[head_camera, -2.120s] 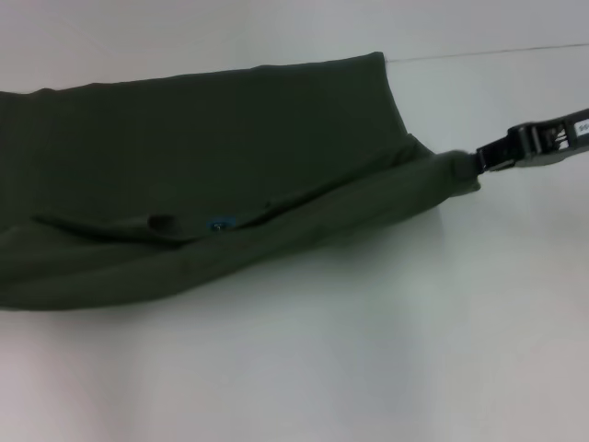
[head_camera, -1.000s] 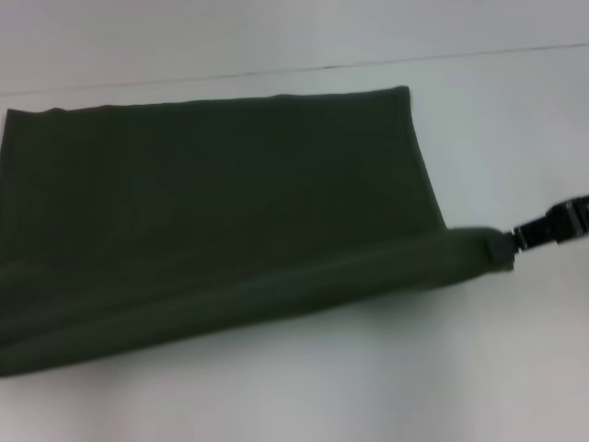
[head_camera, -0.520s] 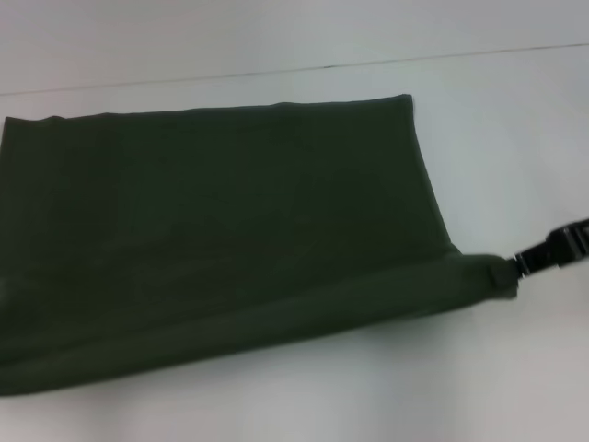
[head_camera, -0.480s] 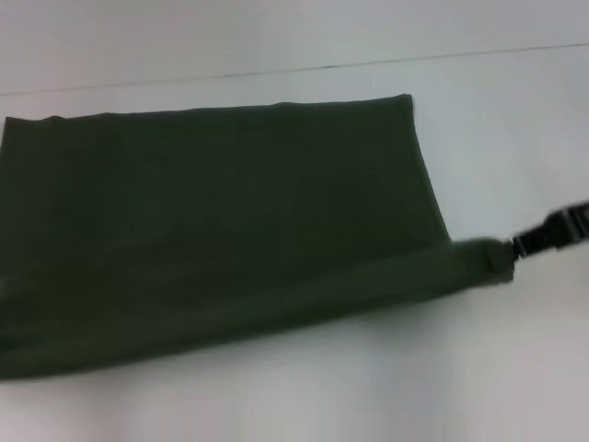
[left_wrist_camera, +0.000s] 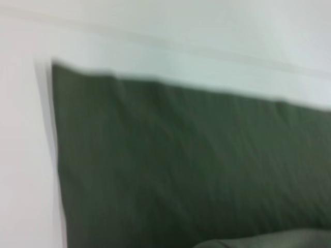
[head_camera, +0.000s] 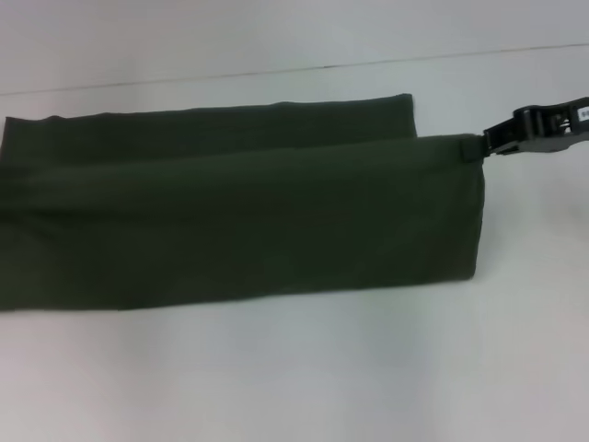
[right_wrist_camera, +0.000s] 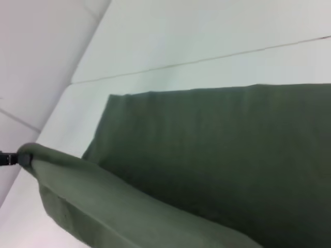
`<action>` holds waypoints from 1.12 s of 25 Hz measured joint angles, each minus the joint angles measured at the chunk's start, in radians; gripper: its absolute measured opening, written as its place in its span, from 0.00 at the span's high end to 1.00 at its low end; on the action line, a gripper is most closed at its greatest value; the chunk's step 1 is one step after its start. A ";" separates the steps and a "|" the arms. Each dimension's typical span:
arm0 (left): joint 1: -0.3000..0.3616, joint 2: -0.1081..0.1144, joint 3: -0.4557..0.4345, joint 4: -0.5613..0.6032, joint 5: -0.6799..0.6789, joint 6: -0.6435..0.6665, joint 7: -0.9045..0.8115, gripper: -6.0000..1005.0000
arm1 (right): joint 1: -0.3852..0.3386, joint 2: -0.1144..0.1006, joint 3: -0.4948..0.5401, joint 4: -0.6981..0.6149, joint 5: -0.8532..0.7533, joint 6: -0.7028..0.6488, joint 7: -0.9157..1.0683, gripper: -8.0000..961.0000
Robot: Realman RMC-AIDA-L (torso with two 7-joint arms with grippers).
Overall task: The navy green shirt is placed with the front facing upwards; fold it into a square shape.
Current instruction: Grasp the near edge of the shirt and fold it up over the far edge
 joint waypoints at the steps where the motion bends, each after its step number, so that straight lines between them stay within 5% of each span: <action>1: -0.005 -0.011 0.001 0.010 -0.013 -0.053 -0.001 0.90 | 0.001 -0.003 -0.005 0.025 0.000 0.026 -0.002 0.92; 12: -0.052 -0.097 0.100 0.108 -0.102 -0.464 -0.008 0.90 | -0.001 0.014 -0.019 0.117 -0.002 0.265 -0.022 0.91; 28: -0.083 -0.115 0.160 0.187 -0.102 -0.648 -0.045 0.90 | 0.113 0.048 -0.099 0.226 -0.005 0.596 -0.051 0.90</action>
